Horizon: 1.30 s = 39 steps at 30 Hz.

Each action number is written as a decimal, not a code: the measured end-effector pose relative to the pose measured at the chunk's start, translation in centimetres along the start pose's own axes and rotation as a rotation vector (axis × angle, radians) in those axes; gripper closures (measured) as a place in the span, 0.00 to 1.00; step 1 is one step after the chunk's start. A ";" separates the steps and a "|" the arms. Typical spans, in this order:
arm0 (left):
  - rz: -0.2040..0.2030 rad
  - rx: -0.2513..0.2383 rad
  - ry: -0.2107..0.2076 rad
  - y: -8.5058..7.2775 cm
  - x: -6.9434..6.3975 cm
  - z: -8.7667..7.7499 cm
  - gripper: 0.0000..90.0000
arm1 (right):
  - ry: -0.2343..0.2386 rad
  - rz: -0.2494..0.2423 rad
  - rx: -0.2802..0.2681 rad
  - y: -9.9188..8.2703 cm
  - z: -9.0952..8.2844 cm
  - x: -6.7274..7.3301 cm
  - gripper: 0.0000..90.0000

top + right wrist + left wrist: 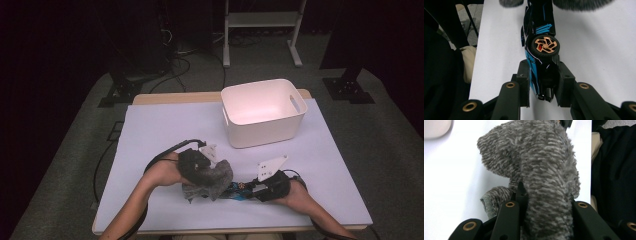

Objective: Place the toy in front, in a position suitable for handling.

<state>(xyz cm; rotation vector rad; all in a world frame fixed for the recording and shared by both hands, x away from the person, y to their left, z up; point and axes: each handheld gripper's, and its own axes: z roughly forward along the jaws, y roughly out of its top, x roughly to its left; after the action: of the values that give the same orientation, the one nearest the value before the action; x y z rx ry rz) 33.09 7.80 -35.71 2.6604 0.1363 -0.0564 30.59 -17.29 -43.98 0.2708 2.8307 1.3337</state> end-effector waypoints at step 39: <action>-0.039 0.012 -0.002 -1.3 0.7 -0.4 0.77 | 0.041 0.061 0.019 0.1 0.7 -0.4 0.59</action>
<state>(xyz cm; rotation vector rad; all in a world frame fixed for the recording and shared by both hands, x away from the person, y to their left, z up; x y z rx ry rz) 33.68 9.22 -36.05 2.6698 0.1881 -0.0729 31.09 -16.80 -44.35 0.3359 2.8924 1.3389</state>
